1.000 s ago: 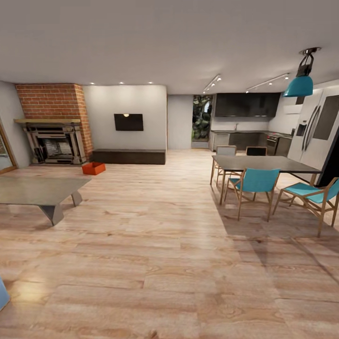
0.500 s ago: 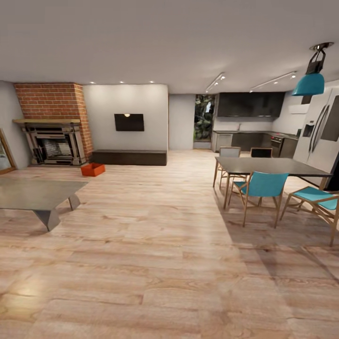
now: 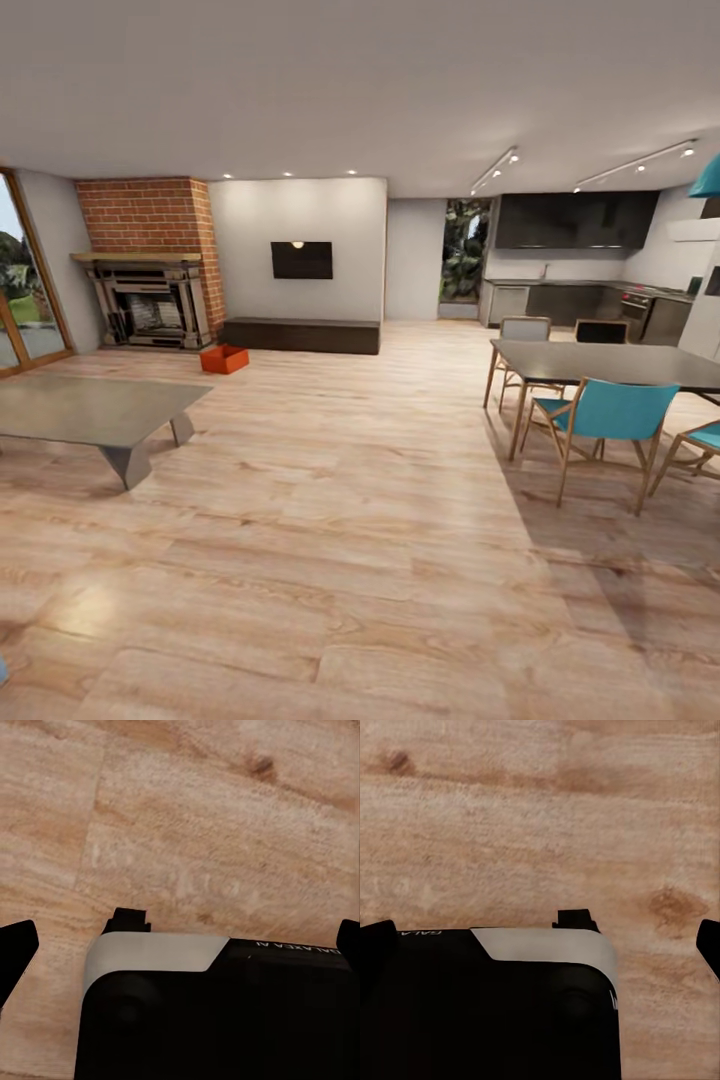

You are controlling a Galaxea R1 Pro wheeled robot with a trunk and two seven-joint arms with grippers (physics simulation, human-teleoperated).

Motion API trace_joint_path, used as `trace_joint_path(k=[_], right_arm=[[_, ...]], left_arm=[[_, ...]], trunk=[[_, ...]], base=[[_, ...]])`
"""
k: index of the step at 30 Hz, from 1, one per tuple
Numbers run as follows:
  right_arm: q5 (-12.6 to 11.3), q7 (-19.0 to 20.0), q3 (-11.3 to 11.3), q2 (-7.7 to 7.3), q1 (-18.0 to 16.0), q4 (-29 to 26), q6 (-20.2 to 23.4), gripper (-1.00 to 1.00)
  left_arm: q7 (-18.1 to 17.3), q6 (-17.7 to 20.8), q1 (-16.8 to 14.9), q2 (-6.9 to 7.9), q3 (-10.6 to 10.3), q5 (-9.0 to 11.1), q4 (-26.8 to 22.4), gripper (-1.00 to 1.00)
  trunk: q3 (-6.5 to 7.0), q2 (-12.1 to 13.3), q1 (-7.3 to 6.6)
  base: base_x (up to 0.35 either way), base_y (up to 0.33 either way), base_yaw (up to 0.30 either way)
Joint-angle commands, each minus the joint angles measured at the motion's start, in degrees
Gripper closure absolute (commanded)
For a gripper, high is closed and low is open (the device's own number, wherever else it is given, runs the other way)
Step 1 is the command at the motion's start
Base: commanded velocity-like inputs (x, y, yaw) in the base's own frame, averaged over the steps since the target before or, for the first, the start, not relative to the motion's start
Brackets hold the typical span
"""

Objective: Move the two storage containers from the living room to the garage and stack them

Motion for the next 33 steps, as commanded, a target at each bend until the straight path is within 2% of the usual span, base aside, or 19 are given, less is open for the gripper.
trace_joint_path(k=[1, 33], right_arm=[[-0.6, 0.22, 0.44, 0.03, -0.07, 0.18, -0.31, -1.0], [-0.62, 0.15, 0.44, -0.05, -0.07, 0.18, -0.31, -1.0]], left_arm=[[-0.19, -0.03, -0.04, 0.0, 0.36, 0.48, 0.02, -1.0], [-0.19, -0.03, -0.04, 0.0, 0.36, 0.52, -0.01, -1.0]], trunk=[[-0.07, -0.04, 0.04], [-0.07, -0.04, 0.04]], base=[[0.327, 0.0, 0.009], [0.327, 0.0, 0.001]])
